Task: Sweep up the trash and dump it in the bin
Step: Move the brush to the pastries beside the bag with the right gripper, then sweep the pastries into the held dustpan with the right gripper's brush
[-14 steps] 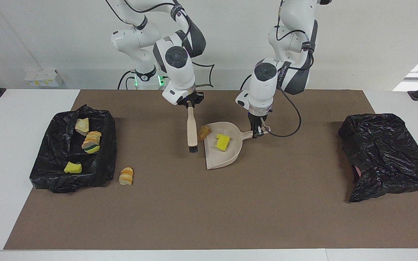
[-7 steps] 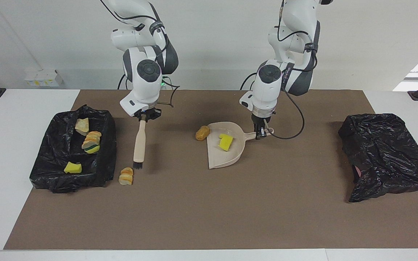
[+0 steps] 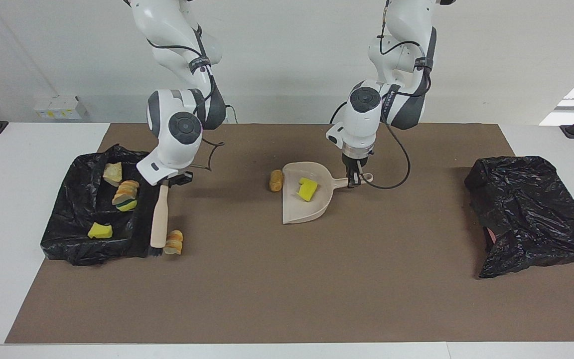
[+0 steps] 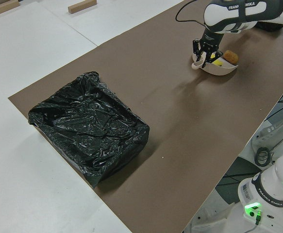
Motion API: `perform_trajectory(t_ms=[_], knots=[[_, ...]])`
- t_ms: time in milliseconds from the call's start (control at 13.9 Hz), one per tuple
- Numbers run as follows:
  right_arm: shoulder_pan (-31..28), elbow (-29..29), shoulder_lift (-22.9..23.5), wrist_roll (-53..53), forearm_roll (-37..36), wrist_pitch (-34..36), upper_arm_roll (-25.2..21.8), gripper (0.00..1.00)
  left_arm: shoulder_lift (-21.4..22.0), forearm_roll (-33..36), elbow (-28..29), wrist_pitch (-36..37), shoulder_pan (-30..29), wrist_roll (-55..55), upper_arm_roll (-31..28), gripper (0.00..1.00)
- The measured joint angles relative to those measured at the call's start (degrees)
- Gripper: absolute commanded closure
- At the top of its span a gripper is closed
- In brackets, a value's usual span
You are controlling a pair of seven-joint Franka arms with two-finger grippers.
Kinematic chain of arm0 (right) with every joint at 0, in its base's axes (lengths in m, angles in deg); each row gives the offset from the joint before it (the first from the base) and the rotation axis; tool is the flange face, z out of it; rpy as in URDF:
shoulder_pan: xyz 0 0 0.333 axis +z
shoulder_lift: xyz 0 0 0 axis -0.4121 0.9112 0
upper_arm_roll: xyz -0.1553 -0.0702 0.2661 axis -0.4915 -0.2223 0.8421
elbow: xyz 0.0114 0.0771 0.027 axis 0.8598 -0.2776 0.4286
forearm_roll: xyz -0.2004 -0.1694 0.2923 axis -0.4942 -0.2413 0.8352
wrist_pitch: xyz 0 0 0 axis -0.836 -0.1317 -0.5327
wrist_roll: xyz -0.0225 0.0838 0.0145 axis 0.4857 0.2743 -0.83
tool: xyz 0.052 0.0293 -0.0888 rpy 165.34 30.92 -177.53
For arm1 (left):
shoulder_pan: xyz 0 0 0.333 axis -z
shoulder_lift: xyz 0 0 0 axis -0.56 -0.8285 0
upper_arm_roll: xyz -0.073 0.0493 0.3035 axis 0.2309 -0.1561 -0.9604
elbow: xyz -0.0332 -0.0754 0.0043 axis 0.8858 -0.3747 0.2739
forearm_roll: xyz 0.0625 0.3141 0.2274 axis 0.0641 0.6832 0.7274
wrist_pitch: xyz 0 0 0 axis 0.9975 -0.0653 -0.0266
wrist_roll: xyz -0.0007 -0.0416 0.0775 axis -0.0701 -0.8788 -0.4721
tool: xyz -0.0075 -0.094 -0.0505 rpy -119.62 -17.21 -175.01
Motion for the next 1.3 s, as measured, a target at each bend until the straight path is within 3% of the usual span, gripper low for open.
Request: perform_trajectory(t_ms=[288,577,937,1298], knots=[[-0.39,0.23,3.09,-1.00,0.89,0.49,0.23,1.00,0.27,0.00,0.29,-0.05,0.00,0.00,0.02,1.00],[1.41,-0.06,2.48,-4.21,10.66,3.02,1.73,1.00,0.28,0.00,0.32,-0.05,0.00,0.00,-0.01,1.00],[12.85,-3.50,-1.07,-3.39,23.70,5.15,2.28,1.00,0.28,0.00,0.36,-0.05,-0.04,0.04,-0.09,1.00],[22.76,-7.05,-4.91,5.40,38.52,3.65,2.46,1.00,0.28,0.00,0.43,-0.05,-0.11,0.10,-0.13,1.00]])
